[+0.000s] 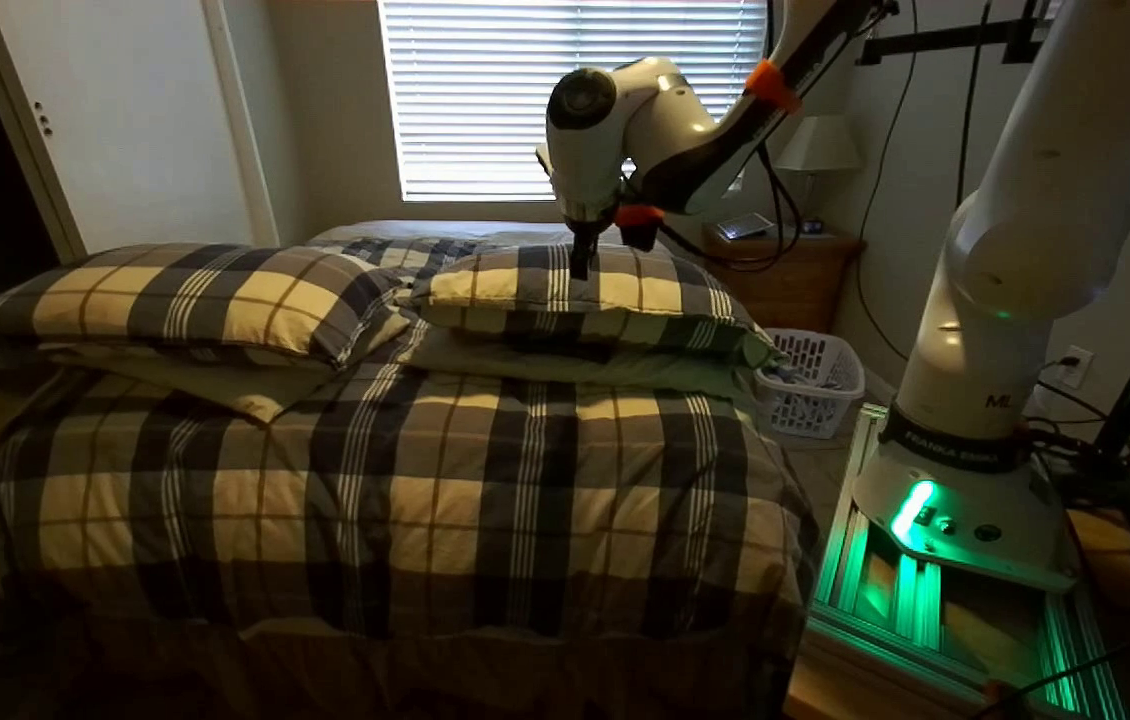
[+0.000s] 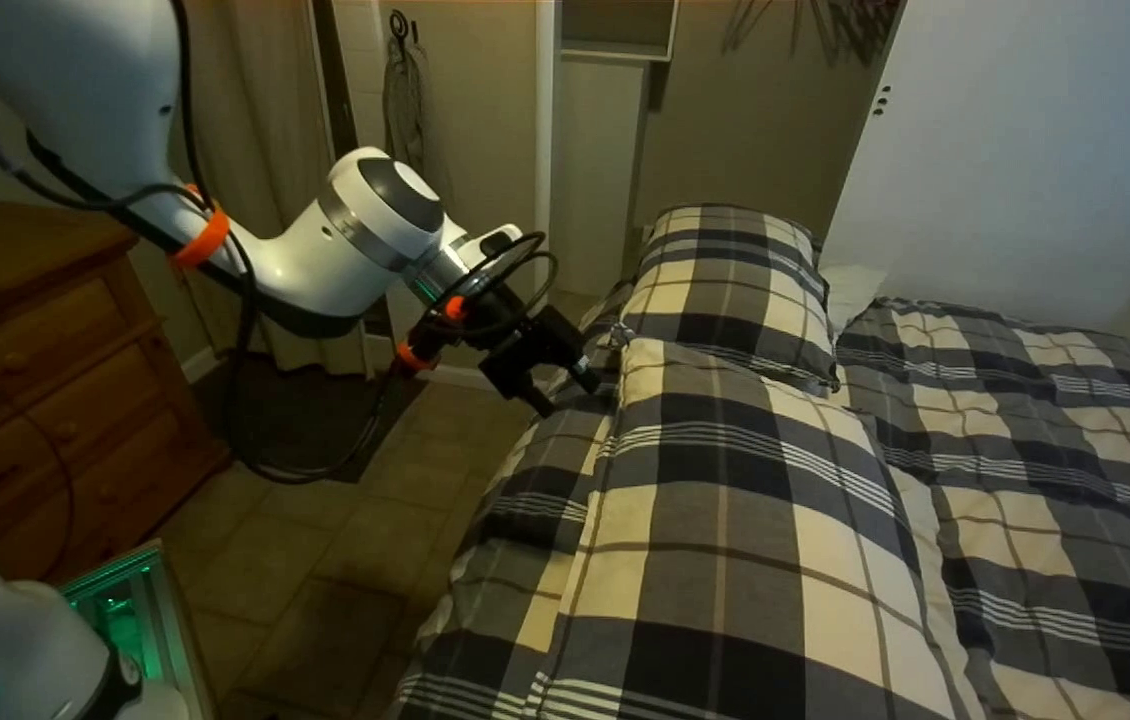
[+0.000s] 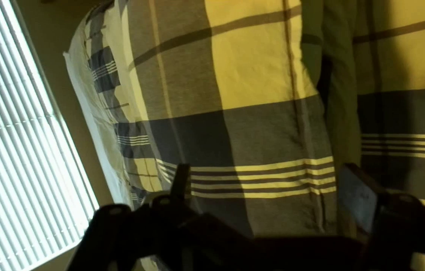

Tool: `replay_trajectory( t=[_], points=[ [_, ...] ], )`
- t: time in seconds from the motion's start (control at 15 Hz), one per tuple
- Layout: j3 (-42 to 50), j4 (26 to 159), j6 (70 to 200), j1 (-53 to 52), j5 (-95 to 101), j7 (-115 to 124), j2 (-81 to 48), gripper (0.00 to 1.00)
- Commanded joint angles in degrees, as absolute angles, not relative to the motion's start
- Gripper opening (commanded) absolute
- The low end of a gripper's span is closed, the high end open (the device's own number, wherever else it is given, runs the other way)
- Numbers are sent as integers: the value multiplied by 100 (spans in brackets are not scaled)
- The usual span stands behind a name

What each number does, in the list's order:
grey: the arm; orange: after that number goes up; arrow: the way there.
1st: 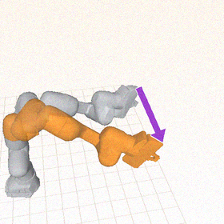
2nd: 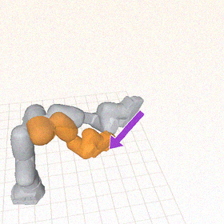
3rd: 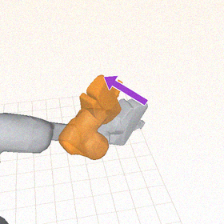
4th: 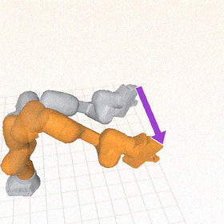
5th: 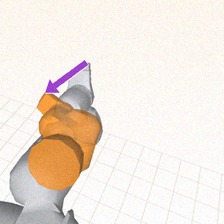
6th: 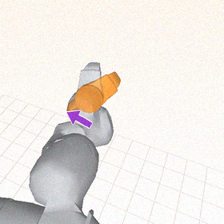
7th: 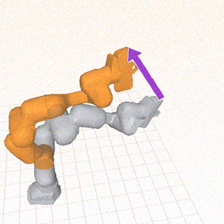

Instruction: Place the remote under the pillow on the right

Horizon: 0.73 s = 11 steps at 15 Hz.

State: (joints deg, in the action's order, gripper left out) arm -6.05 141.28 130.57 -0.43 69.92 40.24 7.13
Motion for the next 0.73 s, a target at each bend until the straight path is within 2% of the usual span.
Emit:
replay_trajectory(
  t=[0.0,0.67],
  points=[
    [-496,14148,13006,-139,6990,4028,818,100],
    [-467,14272,12997,-132,6993,4049,1032,100]
  ],
)
